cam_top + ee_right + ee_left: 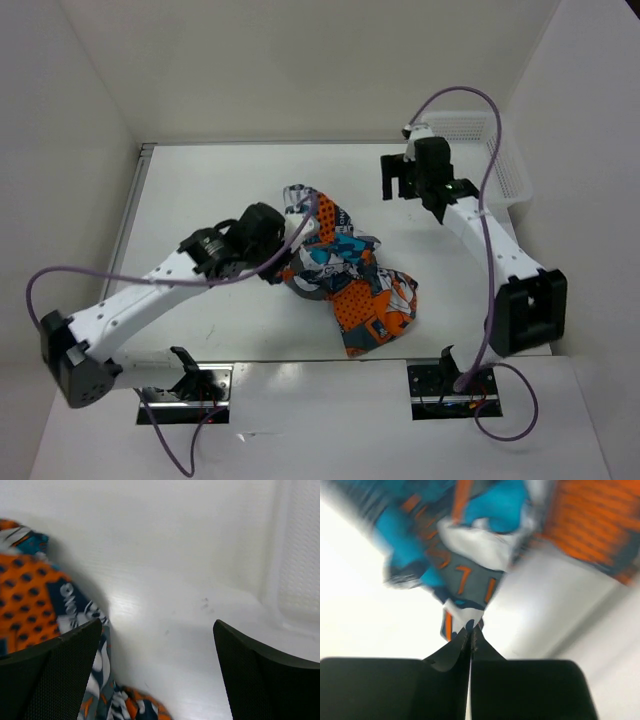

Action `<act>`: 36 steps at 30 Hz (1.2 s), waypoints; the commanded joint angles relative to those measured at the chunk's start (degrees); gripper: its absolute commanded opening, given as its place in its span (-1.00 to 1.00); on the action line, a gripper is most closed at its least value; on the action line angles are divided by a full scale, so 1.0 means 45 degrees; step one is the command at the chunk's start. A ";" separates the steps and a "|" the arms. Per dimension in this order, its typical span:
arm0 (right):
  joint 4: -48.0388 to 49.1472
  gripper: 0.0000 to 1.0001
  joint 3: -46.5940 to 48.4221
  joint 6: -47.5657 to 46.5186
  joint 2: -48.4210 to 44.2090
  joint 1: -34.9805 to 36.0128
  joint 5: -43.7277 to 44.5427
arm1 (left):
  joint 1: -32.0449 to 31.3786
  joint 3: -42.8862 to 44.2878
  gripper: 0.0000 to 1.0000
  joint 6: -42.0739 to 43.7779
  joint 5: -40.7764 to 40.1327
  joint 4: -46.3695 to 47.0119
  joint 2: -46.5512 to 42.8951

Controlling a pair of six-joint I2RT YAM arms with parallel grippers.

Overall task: Fold and stack the shorts
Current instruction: Flatten the shorts out

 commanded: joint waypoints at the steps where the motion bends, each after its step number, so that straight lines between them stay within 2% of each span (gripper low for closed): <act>1: 0.1626 0.93 0.1926 -0.0667 0.1850 0.1267 -0.0004 | -0.1256 -0.1266 -1.00 0.0046 0.0500 -0.0940 -0.0801; 3: 0.1317 0.93 0.3936 -0.0904 0.3919 0.1721 -0.0003 | -0.1257 -0.1580 -1.00 0.0046 0.0816 -0.0493 -0.1033; 5: 0.1022 0.93 0.6407 0.0085 0.6196 0.1994 -0.0353 | -0.1257 -0.1814 -1.00 0.0046 0.1305 -0.0491 -0.1190; 7: 0.1021 0.93 0.8326 0.0248 0.7456 0.2635 -0.0511 | -0.1257 -0.1931 -1.00 0.0046 0.1790 -0.0491 -0.1192; 8: 0.1021 0.97 0.8840 -0.0235 0.8525 0.2950 -0.0511 | -0.1257 -0.2068 -1.00 0.0046 0.2046 -0.0491 -0.1192; 10: 0.0865 0.97 0.9991 -0.0414 0.9352 0.3458 -0.0859 | -0.1120 -0.2224 -1.00 0.0046 0.2611 -0.0238 -0.1192; 14: 0.0747 0.99 1.0563 -0.0748 1.0584 0.4707 -0.1447 | -0.0751 -0.2343 -1.00 0.0046 0.3024 -0.0100 -0.1309; 18: 0.0747 0.99 1.0564 -0.1352 1.1405 0.5277 -0.1332 | -0.0399 -0.2361 -1.00 0.0046 0.3592 0.0153 -0.1544; 22: 0.0611 0.99 0.9336 -0.1510 1.1290 0.5570 -0.1505 | -0.0144 -0.2694 -1.00 0.0046 0.3728 0.0271 -0.1991; 23: 0.0611 0.92 0.9140 -0.1510 1.1290 0.5725 -0.1507 | -0.0008 -0.2830 -1.00 0.0046 0.3728 0.0387 -0.2109; 24: 0.0611 0.73 0.8655 -0.1510 1.1154 0.5862 -0.1507 | -0.0007 -0.2831 -1.00 0.0046 0.3728 0.0388 -0.2110; 27: 0.0611 0.39 0.7601 -0.1392 1.1036 0.5999 -0.1001 | 0.0110 -0.2948 -1.00 0.0046 0.3728 0.0388 -0.2247; 30: 0.0865 -0.20 0.6856 -0.1236 1.0879 0.6000 -0.0006 | 0.0247 -0.3065 -1.00 0.0046 0.3611 0.0388 -0.2499; 31: 0.1039 -0.62 0.6853 -0.1236 1.0725 0.6000 0.0674 | 0.0382 -0.3065 -1.00 0.0046 0.3611 0.0388 -0.2501; 33: 0.1274 -0.94 0.6833 -0.1236 1.0588 0.6000 0.1244 | 0.0540 -0.3065 -1.00 0.0046 0.3611 0.0505 -0.2617; 36: 0.1431 -1.00 0.8173 -0.1080 1.0469 0.6000 0.1715 | 0.1416 -0.2909 -1.00 0.0046 0.2620 0.1012 -0.2618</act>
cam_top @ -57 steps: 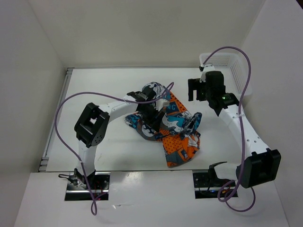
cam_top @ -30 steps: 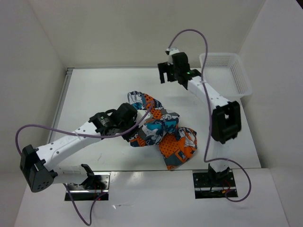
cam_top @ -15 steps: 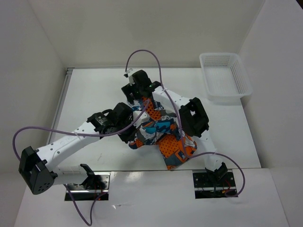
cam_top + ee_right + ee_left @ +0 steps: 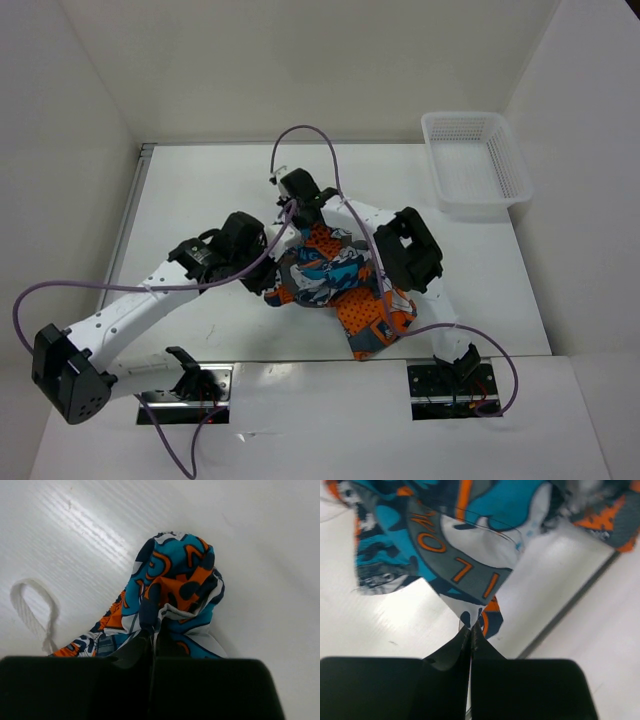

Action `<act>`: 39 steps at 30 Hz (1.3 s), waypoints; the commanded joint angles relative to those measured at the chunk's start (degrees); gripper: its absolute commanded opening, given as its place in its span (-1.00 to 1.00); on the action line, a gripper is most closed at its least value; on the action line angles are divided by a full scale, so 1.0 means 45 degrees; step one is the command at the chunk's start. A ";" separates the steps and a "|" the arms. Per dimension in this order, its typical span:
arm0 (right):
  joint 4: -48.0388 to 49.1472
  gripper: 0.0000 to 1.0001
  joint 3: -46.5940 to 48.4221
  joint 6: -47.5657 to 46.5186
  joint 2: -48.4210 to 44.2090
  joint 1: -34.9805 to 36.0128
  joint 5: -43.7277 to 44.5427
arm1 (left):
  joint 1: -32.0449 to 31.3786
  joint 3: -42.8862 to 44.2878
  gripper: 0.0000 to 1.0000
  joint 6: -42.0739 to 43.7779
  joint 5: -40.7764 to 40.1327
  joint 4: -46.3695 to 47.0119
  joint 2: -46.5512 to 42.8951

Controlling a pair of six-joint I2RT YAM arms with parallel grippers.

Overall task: Fold and stack the shorts
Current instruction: Flatten the shorts out

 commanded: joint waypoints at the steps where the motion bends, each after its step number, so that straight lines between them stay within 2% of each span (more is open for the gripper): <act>1: 0.0605 -1.00 0.1539 0.0216 -0.0649 0.0006 0.1463 | 0.0917 0.0455 -1.00 0.0041 -0.1030 0.1036 -0.0263; 3: 0.0799 -1.00 0.3368 0.0452 -0.0785 0.0006 0.2495 | 0.2477 0.0944 -1.00 0.0041 -0.2534 0.1603 0.0281; 4: 0.0917 -1.00 0.4115 0.0626 -0.0785 -0.0303 0.3002 | 0.3991 0.1856 -1.00 0.0041 -0.3003 0.2186 0.0595; 6: 0.0802 -1.00 0.6470 0.0937 -0.0785 -0.0675 0.4545 | 0.5658 0.3419 -1.00 0.0041 -0.2892 0.2523 0.1394; 7: 0.0685 -1.00 0.7259 0.1076 -0.0631 -0.0929 0.4956 | 0.6459 0.4394 -1.00 0.0041 -0.2775 0.2524 0.2404; 8: 0.0471 -1.00 0.9046 0.1212 -0.0629 -0.1492 0.5289 | 0.7801 0.6512 -1.00 0.0041 -0.2638 0.2524 0.2917; 11: -0.0606 -1.00 1.1558 0.1858 -0.0297 -0.2355 0.5370 | 0.9410 0.9104 -1.00 0.0041 -0.2520 0.2524 0.4268; 13: -0.0760 -1.00 1.1429 0.1487 -0.1190 -0.2473 0.5099 | 0.9573 1.1032 -1.00 0.0041 -0.2383 0.2331 0.4796; 16: -0.1268 -1.00 1.0123 0.1411 -0.2459 -0.2474 0.3676 | 0.9573 1.2234 -1.00 0.0041 -0.2129 0.1880 0.5071; 19: -0.1406 -1.00 0.7587 0.1156 -0.3786 -0.2474 0.2327 | 0.9144 1.1848 -1.00 0.0041 -0.2129 0.1548 0.4623; 21: -0.1659 -1.00 0.5205 0.1155 -0.4493 -0.2474 0.1391 | 0.8523 1.0231 -1.00 0.0041 -0.2012 0.1431 0.3904; 23: -0.1660 -1.00 0.2764 0.1038 -0.5567 -0.2474 -0.0521 | 0.7877 0.8207 -1.00 0.0041 -0.2012 0.1197 0.3026; 24: -0.1660 -1.00 0.1905 0.1038 -0.5938 -0.2300 -0.0954 | 0.7023 0.7536 -1.00 0.0041 -0.2263 0.1196 0.2749; 25: -0.1660 -0.96 0.0059 0.1347 -0.6734 -0.2298 -0.1751 | 0.6550 0.6910 -1.00 0.0041 -0.2420 0.1196 0.2514; 26: -0.1660 -0.89 -0.0907 0.1350 -0.7148 -0.2163 -0.2319 | 0.6101 0.6324 -1.00 0.0041 -0.2577 0.1080 0.2106; 27: -0.1544 -0.80 -0.1883 0.1524 -0.7578 -0.2162 -0.2982 | 0.5226 0.5796 -1.00 0.0041 -0.2946 0.1079 0.1986; 28: -0.1543 -0.63 -0.3826 0.1526 -0.8452 -0.2162 -0.3859 | 0.4869 0.4921 -1.00 0.0041 -0.3104 0.0944 0.1811; 30: -0.1543 -0.46 -0.6427 0.1197 -0.9413 -0.2162 -0.4277 | 0.4089 0.4290 -0.97 0.0041 -0.3106 0.0749 0.1809; 33: -0.2692 0.30 -0.8777 -0.0870 -1.1172 -0.2162 -0.4454 | 0.3559 0.3313 -0.80 0.0041 -0.3106 0.0591 0.1809; 34: -0.3063 0.62 -0.9116 -0.1785 -1.1833 -0.2162 -0.4454 | 0.3422 0.3156 -0.63 0.0041 -0.3106 0.0591 0.1983; 36: -0.4215 0.83 -0.9489 -0.2785 -1.2326 -0.2162 -0.4959 | 0.3225 0.3017 -0.50 0.0041 -0.3106 0.0591 0.2334; 37: -0.4586 0.91 -0.9491 -0.3196 -1.2502 -0.2162 -0.5484 | 0.3225 0.3017 -0.32 0.0041 -0.2990 0.0842 0.2878; 38: -0.5112 0.98 -0.9046 -0.3587 -1.2794 -0.2162 -0.5489 | 0.3225 0.3462 -0.26 0.0041 -0.2988 0.0845 0.3212; 39: -0.5291 0.98 -0.8848 -0.3591 -1.2932 -0.2162 -0.5625 | 0.3225 0.3776 -0.22 0.0041 -0.2834 0.0845 0.3583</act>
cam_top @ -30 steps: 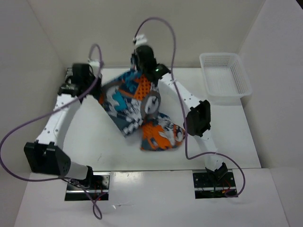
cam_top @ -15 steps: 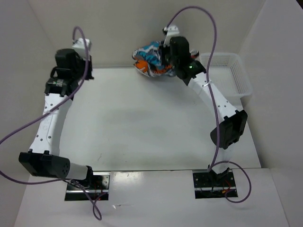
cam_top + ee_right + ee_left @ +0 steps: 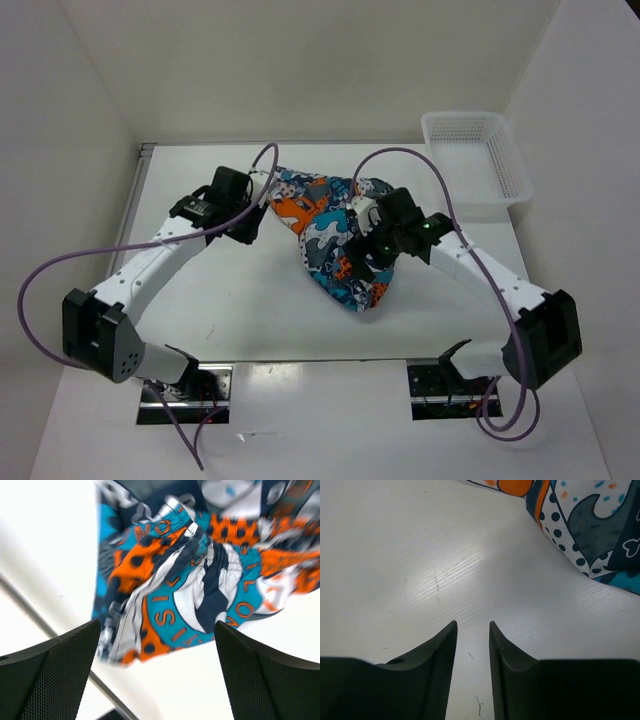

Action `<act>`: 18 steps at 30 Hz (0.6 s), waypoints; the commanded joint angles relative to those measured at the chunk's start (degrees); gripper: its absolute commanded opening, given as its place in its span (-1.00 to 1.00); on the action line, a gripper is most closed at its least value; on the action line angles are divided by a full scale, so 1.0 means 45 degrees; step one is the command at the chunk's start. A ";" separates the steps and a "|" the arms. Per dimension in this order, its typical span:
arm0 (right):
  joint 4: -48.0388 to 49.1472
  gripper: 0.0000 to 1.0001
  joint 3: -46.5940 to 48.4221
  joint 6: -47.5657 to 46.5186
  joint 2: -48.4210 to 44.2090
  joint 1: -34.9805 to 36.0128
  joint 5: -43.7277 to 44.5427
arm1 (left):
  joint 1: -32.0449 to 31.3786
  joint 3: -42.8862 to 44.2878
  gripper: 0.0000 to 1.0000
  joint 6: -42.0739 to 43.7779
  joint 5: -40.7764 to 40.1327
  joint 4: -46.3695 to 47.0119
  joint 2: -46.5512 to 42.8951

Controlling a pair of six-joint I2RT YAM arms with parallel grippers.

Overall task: Fold and stack the shorts
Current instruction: Flatten the shorts out

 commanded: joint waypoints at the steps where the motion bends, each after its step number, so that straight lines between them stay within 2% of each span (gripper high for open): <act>1: -0.0926 0.98 0.0950 -0.1846 -0.1062 0.0097 -0.1085 | -0.0150 0.1169 -0.19 0.0017 0.0459 0.0490 0.1664; 3: -0.0773 0.98 0.1088 -0.1694 -0.1686 -0.0135 -0.0773 | -0.0151 0.2203 -0.12 0.0017 0.1240 -0.0093 0.2547; 4: -0.0365 0.98 0.1088 -0.1325 -0.1921 -0.0737 -0.0559 | -0.0499 0.2943 -0.09 0.0017 0.1844 -0.0289 0.3286; 7: 0.1607 0.74 0.0251 0.0667 -0.2236 -0.2104 0.0846 | -0.1358 0.3087 -0.01 0.0017 0.2006 0.0174 0.4287; 8: 0.1960 0.62 -0.0022 0.1000 -0.2120 -0.2284 0.0733 | -0.1498 0.3087 0.02 0.0017 0.2006 0.0390 0.4541; 10: 0.2684 0.54 -0.0142 0.1450 -0.2001 -0.2286 0.0286 | -0.1615 0.3359 0.07 0.0017 0.2122 0.0685 0.5361; 11: 0.2686 0.54 -0.0258 0.1568 -0.1866 -0.2286 -0.0220 | -0.1616 0.3709 0.07 0.0017 0.2452 0.0685 0.5654; 17: 0.2940 0.52 -0.0259 0.1532 -0.1241 -0.2169 -0.0342 | -0.1499 0.3829 0.15 0.0017 0.3314 0.0822 0.7218; 18: 0.2940 0.59 -0.0259 0.1531 -0.1240 -0.1763 -0.0458 | -0.1499 0.3829 0.18 0.0017 0.3585 0.0957 0.7490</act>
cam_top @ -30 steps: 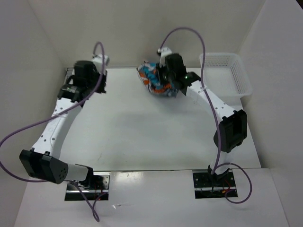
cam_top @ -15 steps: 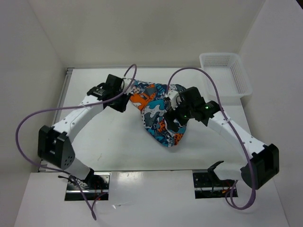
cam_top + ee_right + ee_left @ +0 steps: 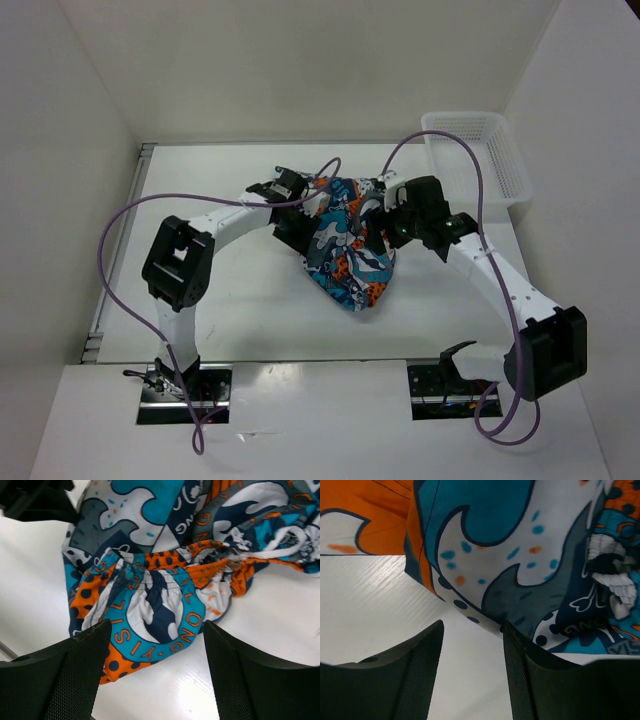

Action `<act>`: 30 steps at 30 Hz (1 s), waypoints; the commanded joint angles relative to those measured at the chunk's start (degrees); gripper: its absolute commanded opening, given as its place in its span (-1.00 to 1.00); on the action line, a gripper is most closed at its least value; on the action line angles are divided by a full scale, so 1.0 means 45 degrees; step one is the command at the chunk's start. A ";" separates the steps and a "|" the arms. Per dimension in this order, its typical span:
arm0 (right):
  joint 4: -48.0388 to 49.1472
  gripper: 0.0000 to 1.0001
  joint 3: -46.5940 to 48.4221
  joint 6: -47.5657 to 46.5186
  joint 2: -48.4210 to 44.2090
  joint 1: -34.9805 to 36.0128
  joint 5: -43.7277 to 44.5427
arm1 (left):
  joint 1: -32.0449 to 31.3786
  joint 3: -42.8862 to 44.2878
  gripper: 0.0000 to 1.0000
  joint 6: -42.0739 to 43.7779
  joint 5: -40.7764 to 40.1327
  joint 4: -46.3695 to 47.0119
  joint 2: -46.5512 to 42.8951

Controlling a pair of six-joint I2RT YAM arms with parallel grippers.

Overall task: Fold and stack the shorts
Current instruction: Flatten the shorts out

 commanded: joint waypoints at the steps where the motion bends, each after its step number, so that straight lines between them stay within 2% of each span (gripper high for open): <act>1: 0.0900 0.61 0.0003 0.0166 0.0212 0.0679 -0.0362 | 0.0118 0.0429 0.18 0.0051 0.1086 0.0322 0.0503; 4: 0.0900 0.64 0.0003 0.0166 0.0524 0.1130 -0.0362 | 0.0118 0.0429 0.18 0.0051 0.1515 0.0459 0.1011; 7: 0.1172 0.69 0.0003 0.0048 0.0856 0.1714 -0.0480 | 0.0118 0.0429 0.04 0.0051 0.2277 0.0596 0.1129; 10: 0.1562 0.72 -0.0404 0.0455 0.1266 0.2165 -0.0226 | 0.0118 0.0682 -0.38 0.0051 0.2942 0.0596 0.1246; 11: 0.1815 0.72 -0.0523 0.0633 0.1384 0.2165 -0.0110 | 0.0118 0.0683 -0.57 0.0051 0.2943 0.0596 0.1246; 12: 0.1973 0.72 -0.0776 0.0789 0.1385 0.2165 -0.0108 | 0.0118 0.0683 -0.85 0.0051 0.3059 0.0596 0.1246; 15: 0.2654 0.72 -0.1168 0.1375 0.1677 0.2165 0.0263 | 0.0392 0.0683 -0.97 0.0051 0.3391 0.0596 0.0896; 21: 0.3554 0.67 -0.1306 0.2664 0.2478 0.2165 -0.0068 | 0.0665 0.0294 -0.99 0.0051 0.3392 0.0147 -0.0198; 25: 0.3907 0.52 -0.0817 0.2666 0.3142 0.2944 -0.0343 | 0.0665 0.0175 -0.99 0.0051 0.3510 0.0029 -0.0647; 27: 0.4082 0.36 -0.0817 0.3015 0.3434 0.3257 -0.0536 | 0.0665 0.0039 -0.99 0.0051 0.3218 0.0029 -0.0785; 29: 0.4337 0.09 -0.1244 0.3387 0.3436 0.3259 -0.0538 | 0.0665 -0.0194 -0.99 0.0051 0.3101 0.0166 -0.1018; 30: 0.4453 -0.26 -0.1402 0.3388 0.3436 0.3259 -0.0538 | 0.0665 -0.0196 -0.99 0.0051 0.3099 0.0166 -0.1155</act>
